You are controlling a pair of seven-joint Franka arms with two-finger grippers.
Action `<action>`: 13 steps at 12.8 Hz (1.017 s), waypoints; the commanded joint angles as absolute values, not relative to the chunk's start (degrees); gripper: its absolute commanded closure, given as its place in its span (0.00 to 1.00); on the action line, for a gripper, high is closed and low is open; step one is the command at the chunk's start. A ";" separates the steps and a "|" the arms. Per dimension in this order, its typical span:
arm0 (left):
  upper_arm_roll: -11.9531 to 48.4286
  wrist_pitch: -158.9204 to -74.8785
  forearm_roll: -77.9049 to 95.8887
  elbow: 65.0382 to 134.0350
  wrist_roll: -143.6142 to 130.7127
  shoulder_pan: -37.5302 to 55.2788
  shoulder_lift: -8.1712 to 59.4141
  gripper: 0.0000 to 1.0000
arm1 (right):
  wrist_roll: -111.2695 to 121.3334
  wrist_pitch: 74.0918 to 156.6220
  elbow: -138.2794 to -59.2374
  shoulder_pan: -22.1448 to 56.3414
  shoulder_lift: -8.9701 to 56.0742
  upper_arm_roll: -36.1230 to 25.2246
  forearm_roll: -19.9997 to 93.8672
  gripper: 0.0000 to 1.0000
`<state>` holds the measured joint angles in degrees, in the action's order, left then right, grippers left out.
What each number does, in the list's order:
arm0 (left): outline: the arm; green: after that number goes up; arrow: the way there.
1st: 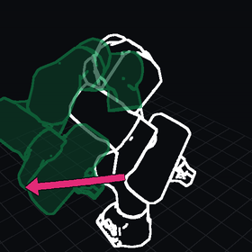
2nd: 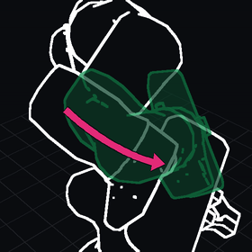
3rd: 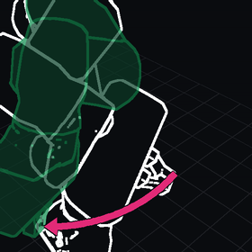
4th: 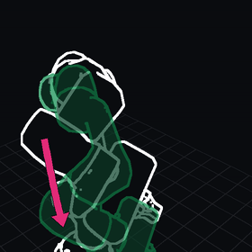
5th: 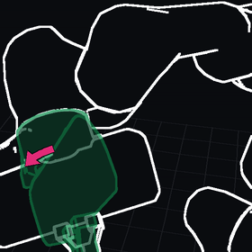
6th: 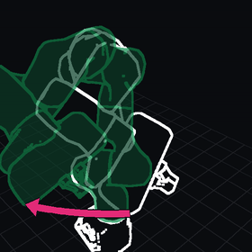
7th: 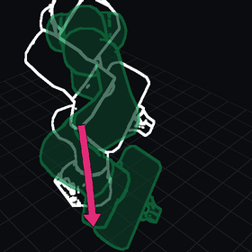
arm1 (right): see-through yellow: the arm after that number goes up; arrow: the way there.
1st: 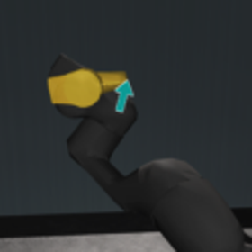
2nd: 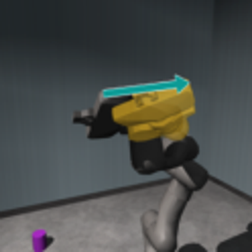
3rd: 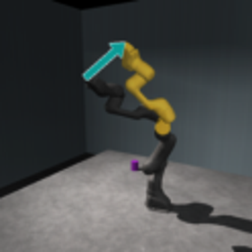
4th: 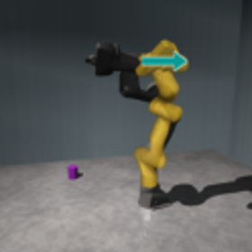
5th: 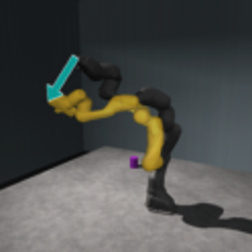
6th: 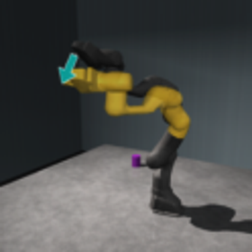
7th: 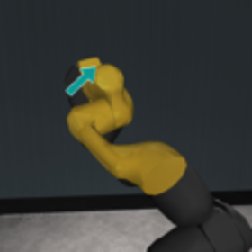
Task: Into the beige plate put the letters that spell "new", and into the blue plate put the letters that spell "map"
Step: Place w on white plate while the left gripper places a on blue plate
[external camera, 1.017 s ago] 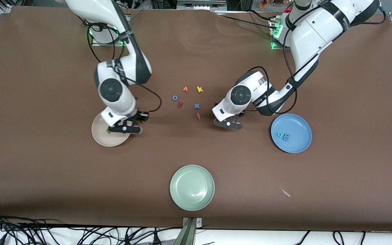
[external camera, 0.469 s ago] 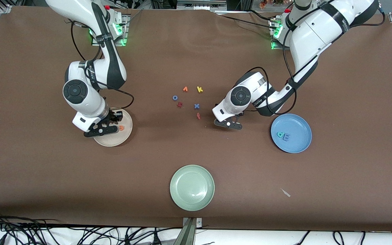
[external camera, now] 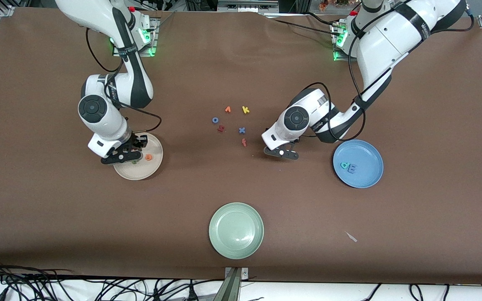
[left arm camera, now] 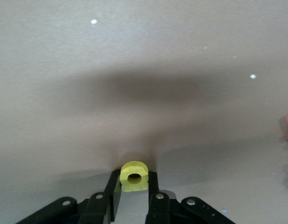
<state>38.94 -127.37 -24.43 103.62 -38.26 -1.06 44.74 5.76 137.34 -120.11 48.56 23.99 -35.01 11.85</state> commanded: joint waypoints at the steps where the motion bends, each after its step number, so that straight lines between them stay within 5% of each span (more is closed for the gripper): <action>1: 39.20 -120.70 -25.31 102.40 -35.97 -3.16 40.45 0.94 | 6.42 139.13 -124.79 48.87 20.48 -35.42 11.87 0.61; 2: 39.20 -118.32 -25.14 102.22 -32.64 -4.30 38.95 0.93 | 5.81 139.22 -124.80 48.95 20.39 -35.42 11.87 0.40; 10: 38.76 -112.41 -25.31 102.74 3.69 -22.76 36.39 0.92 | 4.05 132.30 -118.58 48.87 20.04 -36.30 12.39 0.36; 12: 37.63 -112.50 -25.49 103.01 4.48 -23.90 36.47 0.81 | 3.60 128.60 -114.89 48.87 20.21 -36.47 12.31 0.36; 13: 37.53 -112.50 -25.40 102.92 5.00 -24.34 36.47 0.46 | 3.69 127.37 -112.96 48.78 20.30 -36.56 12.30 0.35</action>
